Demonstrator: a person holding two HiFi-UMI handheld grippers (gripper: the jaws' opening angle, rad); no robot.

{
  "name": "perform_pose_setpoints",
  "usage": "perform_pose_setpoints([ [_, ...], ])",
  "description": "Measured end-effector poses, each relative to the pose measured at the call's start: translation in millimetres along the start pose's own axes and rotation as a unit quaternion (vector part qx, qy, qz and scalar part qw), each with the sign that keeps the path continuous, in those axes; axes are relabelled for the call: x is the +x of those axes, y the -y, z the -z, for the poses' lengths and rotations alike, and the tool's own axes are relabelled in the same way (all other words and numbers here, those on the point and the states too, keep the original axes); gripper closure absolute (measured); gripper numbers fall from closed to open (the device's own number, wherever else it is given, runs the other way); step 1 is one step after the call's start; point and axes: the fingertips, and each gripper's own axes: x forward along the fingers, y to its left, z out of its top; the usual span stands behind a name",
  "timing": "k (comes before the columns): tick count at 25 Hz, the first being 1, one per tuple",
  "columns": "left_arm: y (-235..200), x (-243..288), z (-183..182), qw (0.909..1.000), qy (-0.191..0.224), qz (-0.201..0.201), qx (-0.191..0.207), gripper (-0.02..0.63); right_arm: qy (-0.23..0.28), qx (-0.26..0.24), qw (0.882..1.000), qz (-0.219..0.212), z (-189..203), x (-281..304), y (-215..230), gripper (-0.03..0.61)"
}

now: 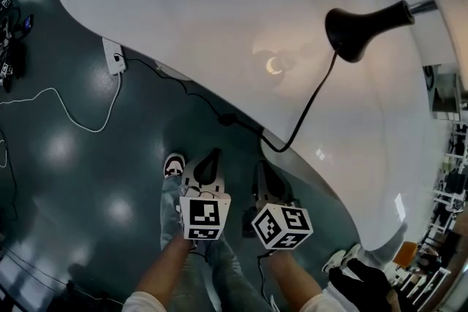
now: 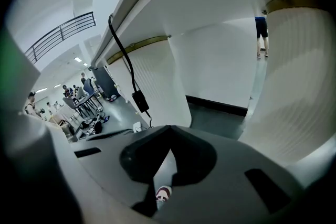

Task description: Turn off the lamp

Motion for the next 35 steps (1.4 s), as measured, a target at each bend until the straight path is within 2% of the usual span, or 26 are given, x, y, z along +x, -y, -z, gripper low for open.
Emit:
perform_pose_setpoints([
  [3,2.6,4.9,-7.1,0.9996,0.015,0.016,0.017,0.591,0.001,0.005,1.0,0.002,-2.3,4.6,0.1,0.58],
  [11,-6.1,20.8,-19.9,0.997,0.028,0.054,0.048,0.421,-0.005,0.009,1.0,0.005,2.2,17.2,-2.8,0.58],
  [14,-6.2,26.1,-26.4,0.9943,0.036,0.067,0.074,0.405,-0.006,0.009,1.0,0.006,1.3,20.3,-2.0,0.58],
  [18,-4.8,34.4,-40.7,0.9887,0.045,0.072,0.124,0.403,-0.007,0.012,1.0,0.009,0.9,23.1,0.0,0.58],
  [20,-4.4,39.5,-46.8,0.987,0.047,0.074,0.135,0.404,-0.008,0.014,1.0,0.011,1.3,24.0,0.0,0.58],
  [28,-5.2,47.8,-58.4,0.9853,0.054,0.083,0.139,0.409,-0.012,0.019,1.0,0.014,1.8,28.2,-0.6,0.58],
  [29,-5.8,47.3,-59.4,0.9851,0.057,0.082,0.14,0.421,-0.012,0.02,1.0,0.014,1.9,28.8,-0.5,0.58],
  [31,-6.7,47.6,-59.9,0.9848,0.059,0.077,0.144,0.494,-0.012,0.022,1.0,0.016,2.4,30.1,0.2,0.58],
  [35,-4.8,50.0,-58.3,0.9842,0.056,0.083,0.146,0.502,-0.014,0.026,0.999,0.018,3.5,31.4,0.9,0.58],
])
